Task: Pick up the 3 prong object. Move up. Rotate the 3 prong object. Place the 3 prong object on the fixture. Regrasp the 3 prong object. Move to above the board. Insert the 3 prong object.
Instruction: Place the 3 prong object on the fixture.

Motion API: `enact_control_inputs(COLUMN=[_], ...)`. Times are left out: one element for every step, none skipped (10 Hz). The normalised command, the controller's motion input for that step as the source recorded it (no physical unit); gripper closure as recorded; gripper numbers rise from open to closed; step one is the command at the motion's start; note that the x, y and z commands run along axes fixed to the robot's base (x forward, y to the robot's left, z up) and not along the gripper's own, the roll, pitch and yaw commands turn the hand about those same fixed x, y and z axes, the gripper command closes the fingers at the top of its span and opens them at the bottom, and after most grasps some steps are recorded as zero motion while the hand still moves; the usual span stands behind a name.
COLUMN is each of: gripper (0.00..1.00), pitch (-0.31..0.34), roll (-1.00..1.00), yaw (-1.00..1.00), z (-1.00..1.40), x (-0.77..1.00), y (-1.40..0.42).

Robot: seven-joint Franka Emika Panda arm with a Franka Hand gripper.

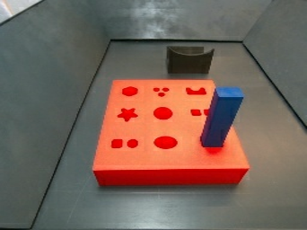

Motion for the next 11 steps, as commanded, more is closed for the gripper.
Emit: enact_control_inputs(gripper=[1.0, 1.0, 1.0, 1.0, 1.0, 1.0, 1.0, 1.0, 1.0, 1.0, 1.0], pitch=[0.149, 0.15, 0.156, 0.159, 0.159, 0.163, 0.108, 0.104, 0.092, 0.079, 0.086], roll=[0.02, 0.03, 0.04, 0.05, 0.05, 0.06, -1.0, -1.0, -1.0, -1.0, -1.0], yaw=[0.03, 0.03, 0.03, 0.04, 0.04, 0.04, 0.01, 0.01, -0.01, -0.03, -0.03], z=[0.06, 0.03, 0.03, 0.02, 0.01, 0.01, -0.71, -0.67, -0.56, -0.22, -0.05], x=[0.89, 0.77, 0.69, 0.57, 0.51, 0.4, 0.92, 0.86, 0.84, 0.7, 0.57], y=[-0.09, -0.05, -0.04, -0.02, -0.02, -0.02, 0.29, 0.28, 0.25, 0.1, 0.05])
